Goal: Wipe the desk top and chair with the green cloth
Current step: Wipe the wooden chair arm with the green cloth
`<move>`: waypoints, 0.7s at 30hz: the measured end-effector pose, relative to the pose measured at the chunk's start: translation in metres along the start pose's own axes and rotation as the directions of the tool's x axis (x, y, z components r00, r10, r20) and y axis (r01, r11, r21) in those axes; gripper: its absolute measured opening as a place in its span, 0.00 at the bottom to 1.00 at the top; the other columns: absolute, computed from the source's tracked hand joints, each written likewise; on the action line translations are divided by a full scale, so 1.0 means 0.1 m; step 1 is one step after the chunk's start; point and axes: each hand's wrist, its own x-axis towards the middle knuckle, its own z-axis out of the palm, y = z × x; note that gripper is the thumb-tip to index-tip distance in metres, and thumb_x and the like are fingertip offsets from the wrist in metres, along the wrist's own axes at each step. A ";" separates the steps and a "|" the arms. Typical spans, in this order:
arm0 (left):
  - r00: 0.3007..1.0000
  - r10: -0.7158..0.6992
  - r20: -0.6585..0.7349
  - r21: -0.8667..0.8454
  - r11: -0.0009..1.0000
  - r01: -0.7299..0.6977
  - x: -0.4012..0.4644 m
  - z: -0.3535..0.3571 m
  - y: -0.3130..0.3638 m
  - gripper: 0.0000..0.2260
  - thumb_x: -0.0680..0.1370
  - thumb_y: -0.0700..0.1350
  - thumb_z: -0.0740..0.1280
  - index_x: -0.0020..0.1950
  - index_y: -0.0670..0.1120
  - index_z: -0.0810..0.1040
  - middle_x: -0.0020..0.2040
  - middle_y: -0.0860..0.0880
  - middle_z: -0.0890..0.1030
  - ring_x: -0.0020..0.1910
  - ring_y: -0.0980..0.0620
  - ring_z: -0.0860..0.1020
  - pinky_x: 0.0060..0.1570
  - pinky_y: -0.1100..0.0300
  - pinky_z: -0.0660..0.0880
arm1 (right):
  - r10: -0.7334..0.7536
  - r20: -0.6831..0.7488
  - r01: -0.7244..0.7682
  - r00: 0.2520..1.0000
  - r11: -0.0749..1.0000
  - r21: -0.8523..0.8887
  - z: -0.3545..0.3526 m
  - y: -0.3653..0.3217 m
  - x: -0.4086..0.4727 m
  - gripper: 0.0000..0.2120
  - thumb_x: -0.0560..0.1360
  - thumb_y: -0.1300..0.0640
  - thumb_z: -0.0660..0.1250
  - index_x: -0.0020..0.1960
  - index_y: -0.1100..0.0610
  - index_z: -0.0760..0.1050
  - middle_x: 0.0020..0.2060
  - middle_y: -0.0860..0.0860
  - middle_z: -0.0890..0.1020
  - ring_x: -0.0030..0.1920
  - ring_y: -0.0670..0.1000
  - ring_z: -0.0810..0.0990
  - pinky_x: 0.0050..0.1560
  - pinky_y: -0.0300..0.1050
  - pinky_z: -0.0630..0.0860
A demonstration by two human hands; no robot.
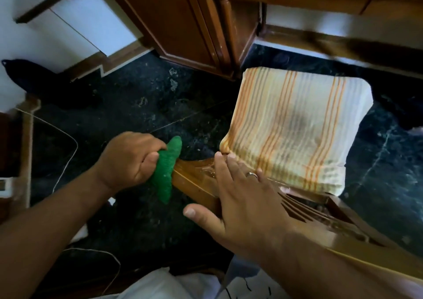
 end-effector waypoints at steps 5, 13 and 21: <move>0.975 -0.125 0.183 0.079 0.991 0.112 0.05 -0.07 0.22 0.27 0.81 0.56 0.47 0.51 0.45 0.83 0.43 0.47 0.84 0.42 0.43 0.81 0.42 0.46 0.77 | -0.008 -0.048 0.003 0.999 0.995 -0.100 -0.01 -0.05 -0.03 0.60 0.64 0.16 0.45 0.75 0.63 0.62 0.73 0.69 0.65 0.71 0.72 0.64 0.67 0.75 0.56; 0.261 -0.136 0.956 0.012 0.904 0.427 1.00 0.04 0.35 0.15 0.84 0.60 0.54 0.64 0.63 0.77 0.63 0.56 0.80 0.59 0.53 0.80 0.63 0.50 0.75 | 0.009 -0.009 -0.010 1.000 0.994 -0.111 -0.05 -0.08 -0.01 0.61 0.63 0.16 0.41 0.77 0.62 0.58 0.75 0.67 0.61 0.74 0.67 0.61 0.71 0.72 0.54; 0.430 -0.083 0.899 0.009 0.985 0.172 0.72 -0.13 0.29 0.22 0.85 0.59 0.48 0.78 0.57 0.66 0.78 0.56 0.66 0.75 0.53 0.66 0.75 0.58 0.57 | -0.008 -0.031 0.006 0.999 0.997 -0.076 -0.05 -0.04 0.00 0.59 0.65 0.17 0.40 0.78 0.61 0.57 0.75 0.66 0.62 0.75 0.66 0.62 0.72 0.71 0.55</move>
